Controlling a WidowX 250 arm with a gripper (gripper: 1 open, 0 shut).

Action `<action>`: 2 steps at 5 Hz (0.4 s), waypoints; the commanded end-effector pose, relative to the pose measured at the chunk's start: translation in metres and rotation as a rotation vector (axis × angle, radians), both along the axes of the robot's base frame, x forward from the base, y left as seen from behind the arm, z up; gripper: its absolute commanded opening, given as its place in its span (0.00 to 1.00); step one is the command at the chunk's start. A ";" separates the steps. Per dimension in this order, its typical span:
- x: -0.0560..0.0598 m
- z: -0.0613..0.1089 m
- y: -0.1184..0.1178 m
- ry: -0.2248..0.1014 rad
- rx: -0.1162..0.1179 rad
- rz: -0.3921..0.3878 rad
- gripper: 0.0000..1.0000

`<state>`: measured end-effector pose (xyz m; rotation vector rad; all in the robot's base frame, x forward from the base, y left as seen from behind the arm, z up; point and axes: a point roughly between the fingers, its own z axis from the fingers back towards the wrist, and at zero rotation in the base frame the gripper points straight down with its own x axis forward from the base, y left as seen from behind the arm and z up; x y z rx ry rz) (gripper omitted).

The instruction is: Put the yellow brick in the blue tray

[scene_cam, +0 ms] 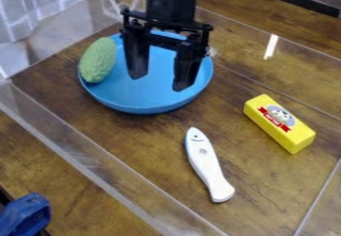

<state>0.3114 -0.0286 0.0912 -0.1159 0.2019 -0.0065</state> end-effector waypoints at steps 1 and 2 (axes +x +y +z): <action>0.011 0.013 -0.011 -0.060 -0.009 0.022 1.00; 0.016 0.010 -0.018 -0.060 -0.018 0.052 1.00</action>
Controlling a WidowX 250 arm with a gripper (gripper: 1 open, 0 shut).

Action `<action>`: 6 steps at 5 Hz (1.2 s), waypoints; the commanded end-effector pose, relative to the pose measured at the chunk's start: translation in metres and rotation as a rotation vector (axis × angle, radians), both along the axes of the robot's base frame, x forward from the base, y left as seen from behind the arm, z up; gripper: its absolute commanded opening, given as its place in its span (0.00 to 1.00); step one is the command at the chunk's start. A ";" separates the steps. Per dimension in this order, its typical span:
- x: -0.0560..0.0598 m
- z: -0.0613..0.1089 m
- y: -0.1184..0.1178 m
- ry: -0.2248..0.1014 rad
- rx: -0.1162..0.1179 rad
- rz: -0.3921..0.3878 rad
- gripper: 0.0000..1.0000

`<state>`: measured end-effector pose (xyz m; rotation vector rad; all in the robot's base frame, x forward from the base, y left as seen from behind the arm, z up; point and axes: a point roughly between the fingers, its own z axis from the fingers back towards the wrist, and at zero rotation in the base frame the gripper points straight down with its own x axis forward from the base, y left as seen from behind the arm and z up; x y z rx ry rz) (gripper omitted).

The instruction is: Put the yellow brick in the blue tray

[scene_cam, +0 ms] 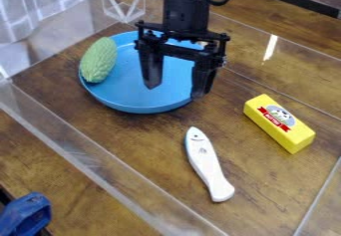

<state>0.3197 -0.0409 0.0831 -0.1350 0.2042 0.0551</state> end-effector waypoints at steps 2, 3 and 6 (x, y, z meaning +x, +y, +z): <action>0.013 0.010 -0.013 -0.053 -0.013 0.028 1.00; 0.016 0.005 -0.017 -0.048 -0.018 0.053 1.00; 0.052 0.007 -0.056 -0.114 -0.066 0.315 1.00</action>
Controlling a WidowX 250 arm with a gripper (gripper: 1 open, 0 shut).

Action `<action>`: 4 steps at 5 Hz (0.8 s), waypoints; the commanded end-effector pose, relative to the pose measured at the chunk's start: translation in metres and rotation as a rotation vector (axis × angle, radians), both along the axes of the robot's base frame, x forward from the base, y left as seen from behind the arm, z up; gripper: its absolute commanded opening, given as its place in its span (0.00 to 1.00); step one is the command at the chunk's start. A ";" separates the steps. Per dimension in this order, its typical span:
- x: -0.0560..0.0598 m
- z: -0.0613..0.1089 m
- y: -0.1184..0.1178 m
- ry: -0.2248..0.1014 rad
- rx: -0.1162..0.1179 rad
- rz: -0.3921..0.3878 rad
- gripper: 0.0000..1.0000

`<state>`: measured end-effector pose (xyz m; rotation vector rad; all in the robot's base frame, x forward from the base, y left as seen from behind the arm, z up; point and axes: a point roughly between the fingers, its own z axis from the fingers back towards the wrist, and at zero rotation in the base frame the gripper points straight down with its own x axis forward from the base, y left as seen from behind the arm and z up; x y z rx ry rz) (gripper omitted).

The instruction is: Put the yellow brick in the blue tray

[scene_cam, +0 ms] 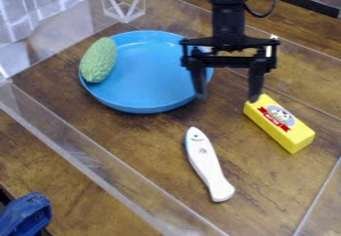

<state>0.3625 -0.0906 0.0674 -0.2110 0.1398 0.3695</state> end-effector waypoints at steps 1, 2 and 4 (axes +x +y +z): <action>0.017 0.026 -0.021 -0.093 -0.027 0.101 1.00; 0.023 0.024 -0.033 -0.111 -0.040 0.136 1.00; 0.033 0.013 -0.050 -0.126 -0.066 0.179 1.00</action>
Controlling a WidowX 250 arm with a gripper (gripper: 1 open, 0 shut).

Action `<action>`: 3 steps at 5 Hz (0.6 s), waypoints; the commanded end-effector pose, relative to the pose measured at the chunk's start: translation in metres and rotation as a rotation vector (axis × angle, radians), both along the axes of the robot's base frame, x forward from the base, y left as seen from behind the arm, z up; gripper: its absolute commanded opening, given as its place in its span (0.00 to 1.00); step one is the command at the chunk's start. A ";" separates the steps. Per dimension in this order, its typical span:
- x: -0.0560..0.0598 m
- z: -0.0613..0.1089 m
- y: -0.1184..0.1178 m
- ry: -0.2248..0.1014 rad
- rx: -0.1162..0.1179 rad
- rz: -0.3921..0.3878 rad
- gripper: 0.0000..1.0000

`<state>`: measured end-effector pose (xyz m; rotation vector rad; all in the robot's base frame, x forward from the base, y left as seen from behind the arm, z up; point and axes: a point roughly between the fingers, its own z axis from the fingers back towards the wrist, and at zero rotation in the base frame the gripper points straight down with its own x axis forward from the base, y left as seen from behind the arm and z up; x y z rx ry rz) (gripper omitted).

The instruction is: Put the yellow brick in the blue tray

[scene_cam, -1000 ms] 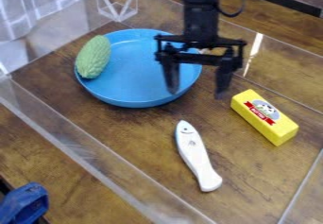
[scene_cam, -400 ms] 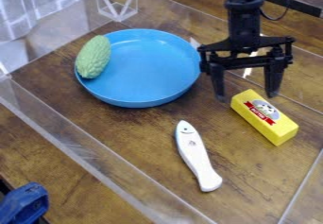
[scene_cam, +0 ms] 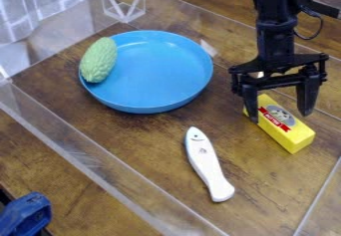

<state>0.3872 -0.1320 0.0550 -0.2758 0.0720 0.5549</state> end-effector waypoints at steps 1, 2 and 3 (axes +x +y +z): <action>0.012 0.018 -0.017 -0.077 -0.020 0.005 1.00; 0.016 0.009 -0.025 -0.081 -0.022 0.025 1.00; 0.019 0.001 -0.030 -0.085 -0.023 0.045 1.00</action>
